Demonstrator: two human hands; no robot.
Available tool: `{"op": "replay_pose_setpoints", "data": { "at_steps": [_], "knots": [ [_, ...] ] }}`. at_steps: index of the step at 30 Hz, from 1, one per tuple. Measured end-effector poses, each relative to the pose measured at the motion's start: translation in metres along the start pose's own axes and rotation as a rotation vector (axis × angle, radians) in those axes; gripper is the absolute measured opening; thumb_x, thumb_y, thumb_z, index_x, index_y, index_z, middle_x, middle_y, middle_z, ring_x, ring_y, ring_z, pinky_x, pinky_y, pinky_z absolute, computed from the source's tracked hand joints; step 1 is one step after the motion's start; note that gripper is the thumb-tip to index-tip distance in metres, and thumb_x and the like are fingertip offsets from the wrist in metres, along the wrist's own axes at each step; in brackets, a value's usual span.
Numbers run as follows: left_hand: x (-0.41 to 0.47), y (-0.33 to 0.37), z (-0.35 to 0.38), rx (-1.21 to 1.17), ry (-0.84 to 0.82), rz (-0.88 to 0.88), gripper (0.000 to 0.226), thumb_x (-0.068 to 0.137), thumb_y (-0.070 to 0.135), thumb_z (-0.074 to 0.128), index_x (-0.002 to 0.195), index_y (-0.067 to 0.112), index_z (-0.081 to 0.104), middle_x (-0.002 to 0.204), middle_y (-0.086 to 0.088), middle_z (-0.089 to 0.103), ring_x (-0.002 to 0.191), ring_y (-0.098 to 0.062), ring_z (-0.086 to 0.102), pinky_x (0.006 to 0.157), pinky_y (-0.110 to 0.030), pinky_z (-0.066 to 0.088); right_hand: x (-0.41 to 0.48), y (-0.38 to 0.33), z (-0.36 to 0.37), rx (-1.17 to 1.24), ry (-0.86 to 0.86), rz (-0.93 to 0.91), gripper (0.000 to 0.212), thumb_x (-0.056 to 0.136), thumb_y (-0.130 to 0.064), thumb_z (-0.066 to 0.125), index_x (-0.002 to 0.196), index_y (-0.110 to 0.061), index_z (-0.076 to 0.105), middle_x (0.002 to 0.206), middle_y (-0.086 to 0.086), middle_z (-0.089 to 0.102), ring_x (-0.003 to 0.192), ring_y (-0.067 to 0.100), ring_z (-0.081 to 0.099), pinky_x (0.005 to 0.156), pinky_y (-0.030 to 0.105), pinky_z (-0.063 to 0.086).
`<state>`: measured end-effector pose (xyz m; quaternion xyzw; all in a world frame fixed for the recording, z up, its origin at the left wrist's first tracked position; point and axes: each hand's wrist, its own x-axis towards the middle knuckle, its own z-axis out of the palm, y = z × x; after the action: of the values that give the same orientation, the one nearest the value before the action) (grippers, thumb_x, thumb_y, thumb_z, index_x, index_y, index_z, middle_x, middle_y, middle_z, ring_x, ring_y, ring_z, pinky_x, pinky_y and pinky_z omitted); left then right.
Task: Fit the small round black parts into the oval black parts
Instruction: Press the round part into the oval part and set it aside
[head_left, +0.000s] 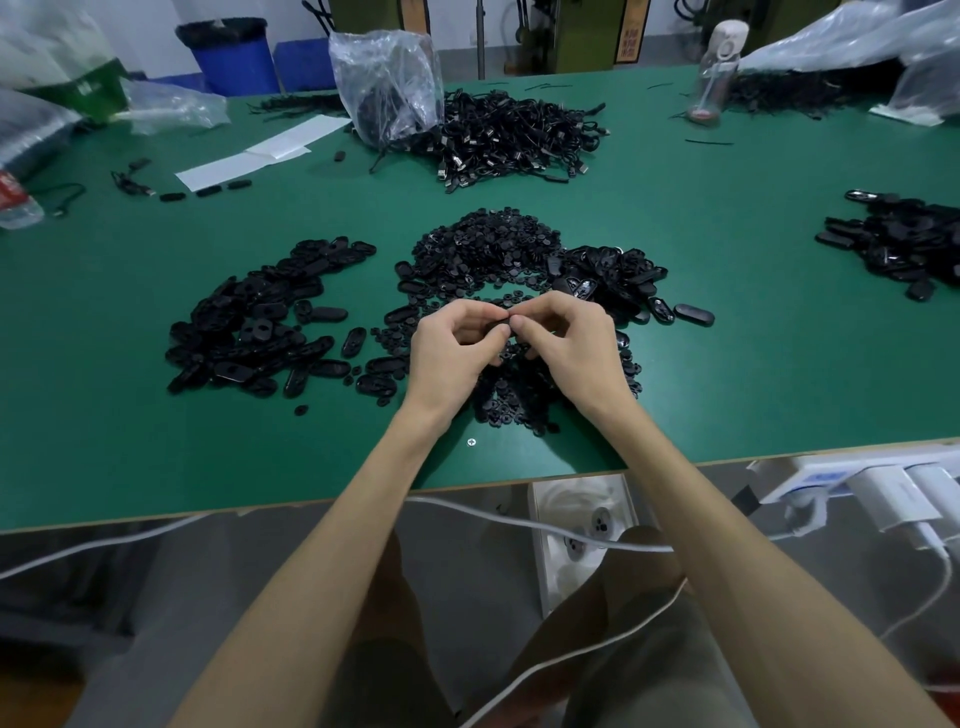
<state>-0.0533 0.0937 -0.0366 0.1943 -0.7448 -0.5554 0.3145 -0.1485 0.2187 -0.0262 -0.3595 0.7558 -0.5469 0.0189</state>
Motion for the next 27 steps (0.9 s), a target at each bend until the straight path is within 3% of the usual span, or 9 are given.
{"op": "replay_pose_setpoints", "data": {
  "at_steps": [4, 6, 11, 14, 20, 22, 27],
  "knots": [
    [0.0014, -0.0022, -0.0002, 0.062, 0.009, -0.006, 0.015, 0.089, 0.003, 0.076, 0.103, 0.008, 0.077, 0.094, -0.004, 0.078, 0.083, -0.02, 0.075, 0.079, -0.037, 0.063, -0.0002, 0.0006, 0.0009, 0.008, -0.011, 0.011, 0.008, 0.093, -0.014, 0.074, 0.099, -0.013, 0.079, 0.081, -0.01, 0.074, 0.069, 0.0, 0.065, 0.07, 0.019, 0.052],
    [0.0016, -0.0016, 0.0007, 0.108, 0.026, 0.0, 0.015, 0.087, 0.005, 0.076, 0.101, 0.012, 0.078, 0.094, 0.0, 0.078, 0.087, -0.018, 0.074, 0.083, -0.031, 0.061, -0.0002, 0.0001, 0.0011, 0.003, -0.011, 0.01, 0.008, 0.092, -0.013, 0.075, 0.099, -0.013, 0.079, 0.083, -0.01, 0.074, 0.071, -0.001, 0.065, 0.068, 0.014, 0.049],
    [0.0013, 0.0007, 0.0034, 0.156, 0.036, -0.011, 0.018, 0.084, 0.005, 0.075, 0.096, 0.019, 0.077, 0.088, 0.011, 0.075, 0.078, 0.001, 0.068, 0.074, -0.009, 0.05, -0.0007, -0.0007, 0.0035, -0.032, -0.015, -0.01, 0.006, 0.09, -0.012, 0.077, 0.096, -0.012, 0.078, 0.084, -0.008, 0.075, 0.074, -0.001, 0.066, 0.068, 0.011, 0.047],
    [0.0015, 0.0019, 0.0028, 0.157, 0.04, -0.02, 0.019, 0.084, 0.004, 0.075, 0.096, 0.018, 0.076, 0.089, 0.007, 0.076, 0.082, -0.006, 0.071, 0.076, -0.015, 0.054, -0.0015, -0.0014, 0.0042, -0.032, -0.015, -0.013, 0.006, 0.09, -0.013, 0.077, 0.096, -0.012, 0.078, 0.083, -0.008, 0.074, 0.073, 0.001, 0.066, 0.068, 0.013, 0.049],
    [0.0006, 0.0045, -0.0015, 0.092, 0.033, -0.036, 0.017, 0.088, 0.001, 0.075, 0.103, 0.009, 0.079, 0.097, -0.007, 0.079, 0.091, -0.029, 0.076, 0.093, -0.046, 0.06, -0.0008, 0.0002, 0.0024, -0.007, -0.012, 0.015, 0.007, 0.093, -0.012, 0.074, 0.099, -0.012, 0.078, 0.084, -0.007, 0.075, 0.073, 0.005, 0.067, 0.07, 0.023, 0.054],
    [-0.0008, 0.0051, -0.0023, 0.063, 0.028, -0.025, 0.017, 0.089, 0.0, 0.076, 0.104, 0.007, 0.079, 0.095, -0.008, 0.079, 0.086, -0.028, 0.077, 0.09, -0.046, 0.062, 0.0001, 0.001, 0.001, 0.019, -0.018, 0.04, 0.007, 0.094, -0.013, 0.074, 0.099, -0.012, 0.077, 0.086, -0.005, 0.075, 0.074, 0.008, 0.069, 0.071, 0.027, 0.057],
    [-0.0013, 0.0061, -0.0021, 0.036, 0.048, -0.002, 0.015, 0.09, -0.002, 0.075, 0.102, 0.006, 0.078, 0.087, -0.008, 0.079, 0.075, -0.024, 0.077, 0.079, -0.036, 0.063, 0.0026, 0.0021, 0.004, -0.04, -0.019, 0.02, 0.007, 0.095, -0.019, 0.073, 0.1, -0.015, 0.076, 0.087, -0.011, 0.073, 0.076, -0.005, 0.062, 0.069, 0.008, 0.042]
  ]
}}
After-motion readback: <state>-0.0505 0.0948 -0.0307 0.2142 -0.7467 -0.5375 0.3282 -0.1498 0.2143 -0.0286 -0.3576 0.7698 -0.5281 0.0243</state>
